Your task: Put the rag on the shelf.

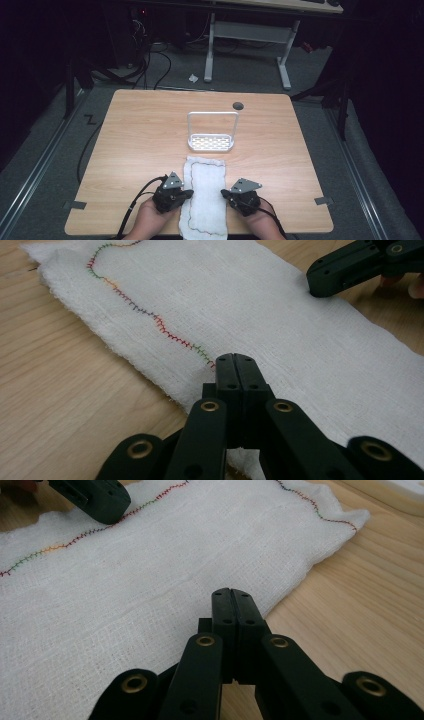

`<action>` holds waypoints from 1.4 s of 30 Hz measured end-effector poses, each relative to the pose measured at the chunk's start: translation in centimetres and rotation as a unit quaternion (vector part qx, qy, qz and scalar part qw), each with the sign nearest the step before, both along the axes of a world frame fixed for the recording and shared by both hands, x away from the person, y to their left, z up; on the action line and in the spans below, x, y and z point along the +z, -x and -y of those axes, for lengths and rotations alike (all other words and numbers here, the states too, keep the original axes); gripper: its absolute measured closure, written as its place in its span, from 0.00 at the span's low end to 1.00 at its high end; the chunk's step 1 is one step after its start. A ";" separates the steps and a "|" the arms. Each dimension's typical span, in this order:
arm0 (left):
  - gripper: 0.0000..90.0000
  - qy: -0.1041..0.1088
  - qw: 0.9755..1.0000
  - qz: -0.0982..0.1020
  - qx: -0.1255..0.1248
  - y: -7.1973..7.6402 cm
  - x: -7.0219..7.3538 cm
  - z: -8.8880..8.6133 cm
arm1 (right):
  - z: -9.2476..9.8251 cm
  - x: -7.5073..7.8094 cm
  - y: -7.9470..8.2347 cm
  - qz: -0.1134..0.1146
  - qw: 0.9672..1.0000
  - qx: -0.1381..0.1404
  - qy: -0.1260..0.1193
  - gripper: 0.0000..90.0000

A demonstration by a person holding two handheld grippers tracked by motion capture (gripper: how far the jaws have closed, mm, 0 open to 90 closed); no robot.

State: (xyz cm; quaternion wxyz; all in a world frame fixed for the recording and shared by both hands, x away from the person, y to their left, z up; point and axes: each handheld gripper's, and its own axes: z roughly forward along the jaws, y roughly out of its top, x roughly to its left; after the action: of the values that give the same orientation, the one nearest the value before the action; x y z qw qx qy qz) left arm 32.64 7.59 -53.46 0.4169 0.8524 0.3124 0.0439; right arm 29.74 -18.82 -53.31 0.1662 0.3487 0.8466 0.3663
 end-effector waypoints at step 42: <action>0.64 0.023 0.994 0.033 0.106 -7.8 1.3 1.1 | 1.0 -0.2 -0.8 -0.002 0.999 -0.017 -0.027 0.78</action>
State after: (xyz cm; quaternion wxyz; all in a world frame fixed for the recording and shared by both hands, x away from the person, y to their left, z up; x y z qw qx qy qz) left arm 40.45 6.50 -52.19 0.4392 0.8028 0.3882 0.1088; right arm 30.58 -19.80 -53.53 0.1614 0.3678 0.8306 0.3857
